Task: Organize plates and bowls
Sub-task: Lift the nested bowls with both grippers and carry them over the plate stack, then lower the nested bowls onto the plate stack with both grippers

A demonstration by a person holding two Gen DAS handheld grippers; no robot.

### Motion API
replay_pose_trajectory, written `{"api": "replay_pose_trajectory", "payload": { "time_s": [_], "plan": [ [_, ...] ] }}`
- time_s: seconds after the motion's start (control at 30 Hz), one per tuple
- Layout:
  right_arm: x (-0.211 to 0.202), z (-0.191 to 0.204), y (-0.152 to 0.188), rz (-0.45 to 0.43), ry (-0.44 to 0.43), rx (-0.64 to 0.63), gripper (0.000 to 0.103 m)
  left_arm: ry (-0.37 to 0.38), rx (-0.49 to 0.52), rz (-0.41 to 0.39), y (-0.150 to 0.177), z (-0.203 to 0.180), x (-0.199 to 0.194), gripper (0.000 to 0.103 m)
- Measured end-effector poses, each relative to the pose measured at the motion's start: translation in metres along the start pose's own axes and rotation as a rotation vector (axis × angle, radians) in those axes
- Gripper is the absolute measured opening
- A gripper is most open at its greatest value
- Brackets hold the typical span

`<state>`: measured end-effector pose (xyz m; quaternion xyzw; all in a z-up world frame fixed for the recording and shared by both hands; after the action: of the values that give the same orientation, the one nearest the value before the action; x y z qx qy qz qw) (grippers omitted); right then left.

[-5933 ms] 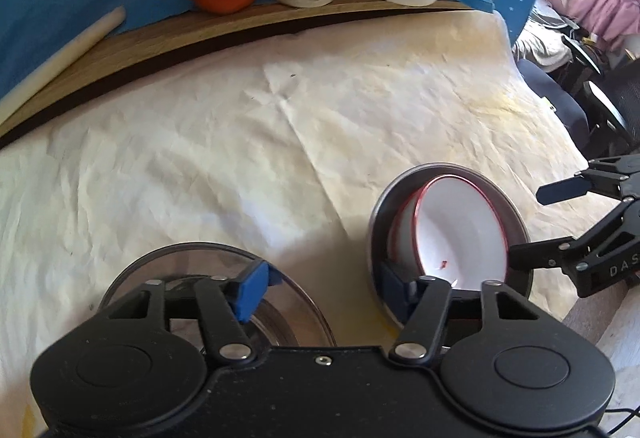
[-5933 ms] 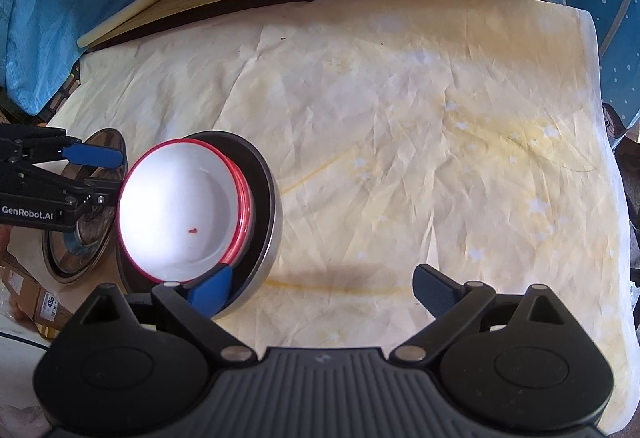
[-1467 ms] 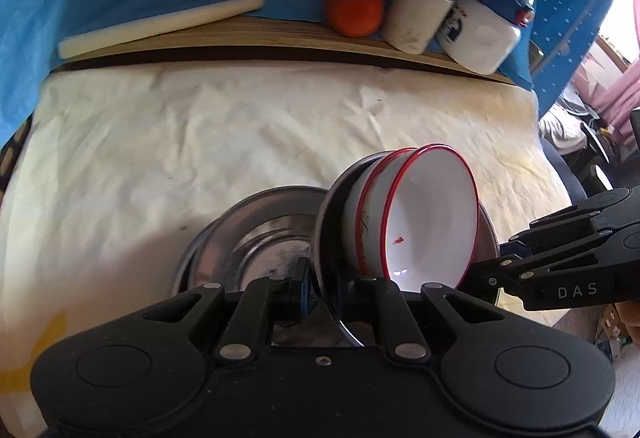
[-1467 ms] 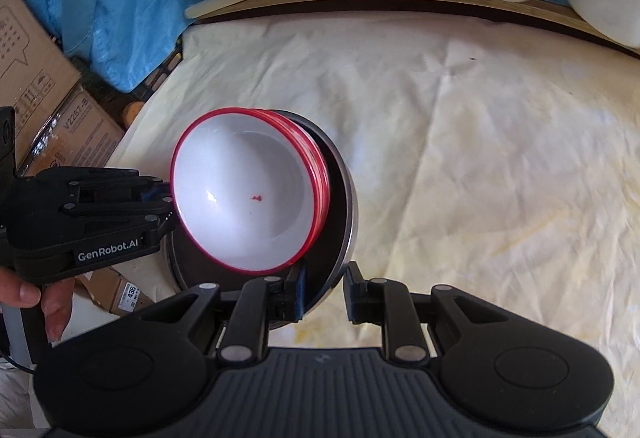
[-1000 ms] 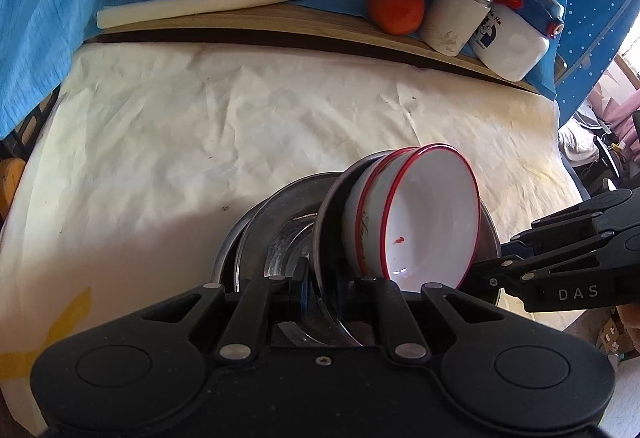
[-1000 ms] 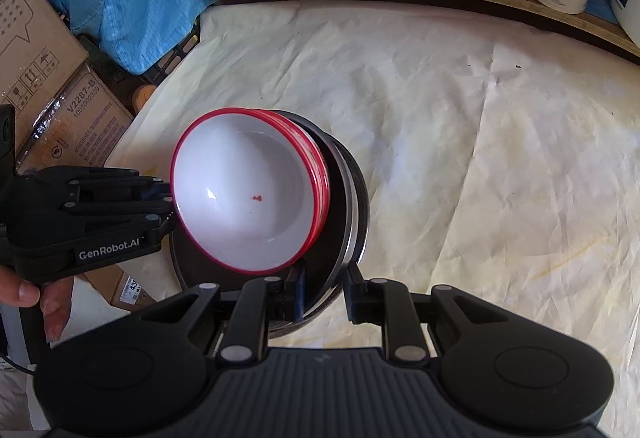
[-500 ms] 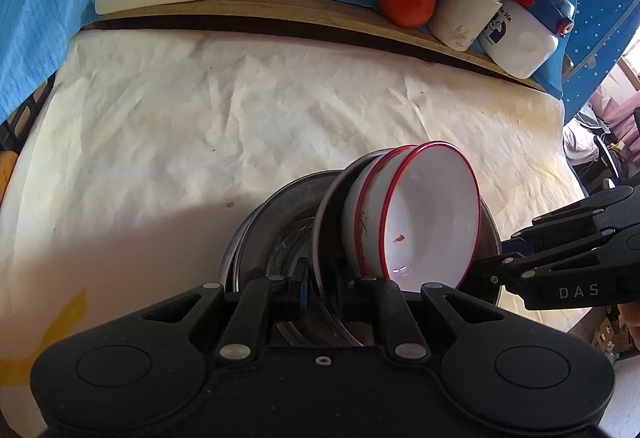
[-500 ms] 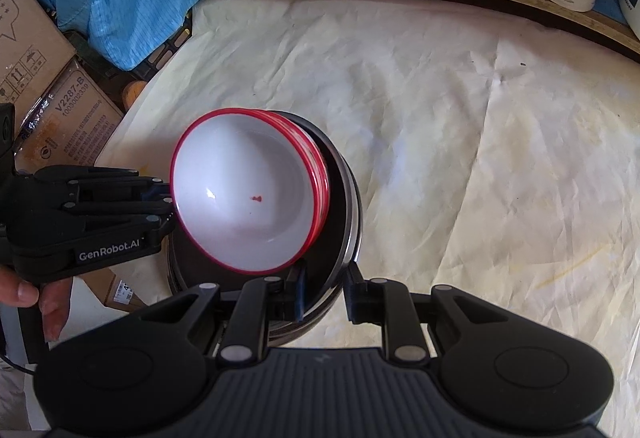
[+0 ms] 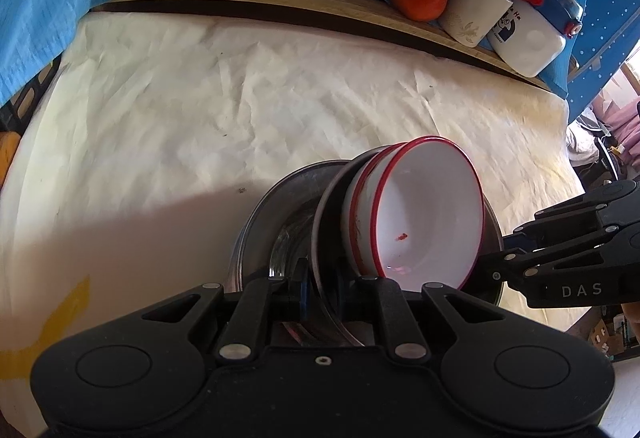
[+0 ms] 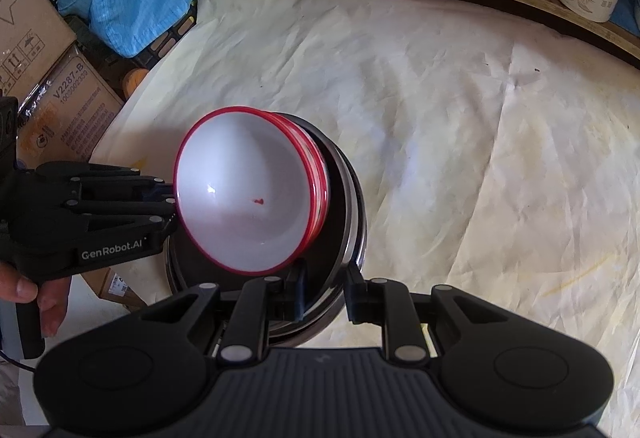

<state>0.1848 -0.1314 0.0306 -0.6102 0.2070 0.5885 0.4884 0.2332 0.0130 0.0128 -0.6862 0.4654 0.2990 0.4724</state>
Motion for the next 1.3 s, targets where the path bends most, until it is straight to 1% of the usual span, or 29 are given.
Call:
{"api": "replay_pose_trajectory", "payload": {
  "time_s": [0.23,0.7,0.9,1.1,1.3],
  "plan": [
    [0.004,0.01,-0.004,0.027,0.018,-0.034,0.022,0.0,-0.01,0.008,0.004,0.005,-0.001,0.013],
    [0.013,0.021,-0.01,0.066,0.025,-0.083,0.023,-0.01,-0.036,0.019,0.012,0.016,-0.003,0.013],
    [0.014,0.022,-0.013,0.08,0.03,-0.089,0.023,-0.009,-0.038,0.023,0.012,0.016,-0.004,0.014],
    [0.017,0.019,-0.018,0.103,0.019,-0.089,0.024,-0.006,-0.05,0.042,0.009,0.018,-0.001,0.014],
    [0.017,0.018,-0.021,0.126,0.015,-0.116,0.025,-0.008,-0.049,0.059,0.006,0.017,0.002,0.014]
  ]
}}
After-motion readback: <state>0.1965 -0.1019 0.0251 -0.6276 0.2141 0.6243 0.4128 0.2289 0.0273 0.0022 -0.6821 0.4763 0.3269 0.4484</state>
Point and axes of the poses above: each gripper's, at about its wrist camera, not at the fingertips, and x roughly the way its jaws point, z to its left, y to its underside, the point moved 2 cm from there along x, roughly the way its jaws point, and after that the axes turned 13 degrees about -x, right-handed, at the moved point
